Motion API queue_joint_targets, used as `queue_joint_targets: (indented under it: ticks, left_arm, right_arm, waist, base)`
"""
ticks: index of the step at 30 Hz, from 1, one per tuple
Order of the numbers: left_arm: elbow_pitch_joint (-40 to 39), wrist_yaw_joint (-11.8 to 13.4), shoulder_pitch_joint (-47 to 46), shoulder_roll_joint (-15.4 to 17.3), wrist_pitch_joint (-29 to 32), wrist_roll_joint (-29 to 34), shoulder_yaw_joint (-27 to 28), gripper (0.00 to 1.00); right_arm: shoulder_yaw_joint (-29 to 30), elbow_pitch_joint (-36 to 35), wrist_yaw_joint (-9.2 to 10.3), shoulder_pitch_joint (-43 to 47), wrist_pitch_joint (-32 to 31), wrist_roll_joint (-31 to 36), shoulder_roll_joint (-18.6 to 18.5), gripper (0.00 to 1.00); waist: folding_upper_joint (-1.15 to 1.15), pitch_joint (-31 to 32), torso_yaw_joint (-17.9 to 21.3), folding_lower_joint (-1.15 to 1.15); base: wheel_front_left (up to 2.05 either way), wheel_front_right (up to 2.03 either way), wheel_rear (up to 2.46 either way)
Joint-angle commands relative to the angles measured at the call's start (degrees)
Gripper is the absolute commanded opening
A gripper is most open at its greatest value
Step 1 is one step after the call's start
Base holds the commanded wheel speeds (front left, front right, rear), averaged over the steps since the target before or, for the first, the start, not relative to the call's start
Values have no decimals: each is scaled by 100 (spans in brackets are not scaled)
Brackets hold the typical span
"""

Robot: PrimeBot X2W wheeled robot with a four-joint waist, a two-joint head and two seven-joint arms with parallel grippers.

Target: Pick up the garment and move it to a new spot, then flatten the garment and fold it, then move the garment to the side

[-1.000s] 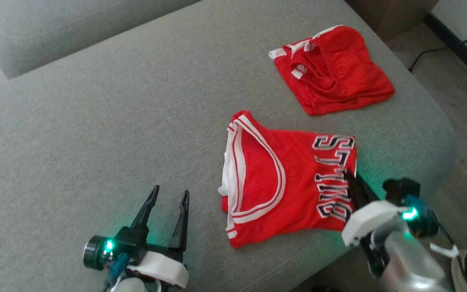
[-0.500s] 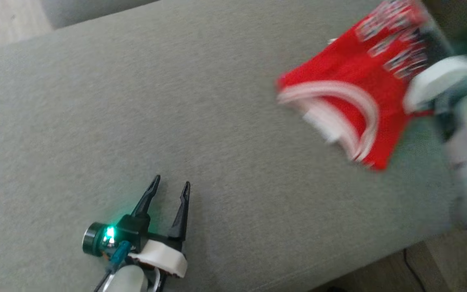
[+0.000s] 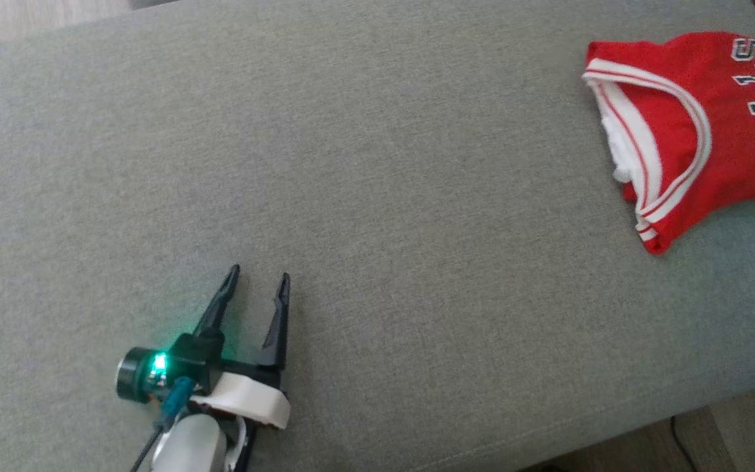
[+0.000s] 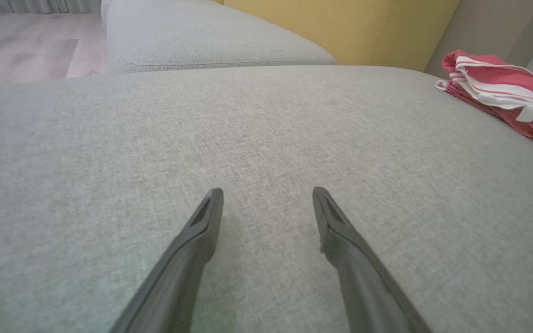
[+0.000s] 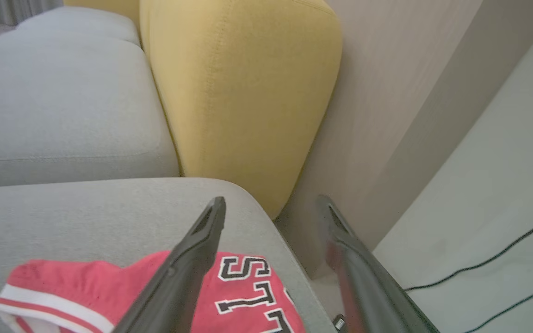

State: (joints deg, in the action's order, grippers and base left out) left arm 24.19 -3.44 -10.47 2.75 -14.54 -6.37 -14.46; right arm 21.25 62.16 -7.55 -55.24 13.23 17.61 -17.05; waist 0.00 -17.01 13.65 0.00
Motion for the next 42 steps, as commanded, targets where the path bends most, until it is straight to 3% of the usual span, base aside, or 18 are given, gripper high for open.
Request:
queue_joint_targets:
  ticks: [1, 3, 8, 13, 18, 26, 42]
  left_arm:
    - [-167, 71, -105, 13, -46, 100, 282, 100]
    - [-209, 101, -106, 13, -46, 107, 408, 100]
    - [-269, 198, -86, 13, -46, 98, 706, 100]
    - [-306, 254, -15, 13, -46, 71, 957, 100]
    - [-349, 302, 110, 12, -46, -21, 1069, 100]
    - [-369, 362, 351, 12, -46, -183, 1158, 100]
    - [-393, 315, 895, 12, -46, -450, 1288, 100]
  right_arm:
    - [-78, -234, 6, -82, 123, -11, 193, 100]
    - [-196, -353, 6, -21, 166, -143, 499, 100]
    - [-1066, -1599, 6, 729, 174, -920, 1194, 100]
    - [-2043, -2629, 6, 2001, 175, -1805, 1391, 100]
    - [-2723, -3116, 6, 3050, 176, -2317, 1413, 100]
    - [-2746, -3410, 6, 3530, 176, -2557, 1415, 100]
    - [-2788, -3192, 6, 4186, 176, -2652, 1416, 100]
  waist:
    - [0, 22, 37, 0]
    - [0, 52, 56, 0]
    - [0, 140, -9, 0]
    - [0, 263, -175, 0]
    - [0, 377, -413, 0]
    - [0, 564, -638, 0]
    - [0, 1271, -1341, 0]
  base:
    - [0, 0, 0]
    - [0, 0, 0]
    - [0, 0, 0]
    - [0, 0, 0]
    - [0, 0, 0]
    - [0, 0, 0]
    - [0, 0, 0]
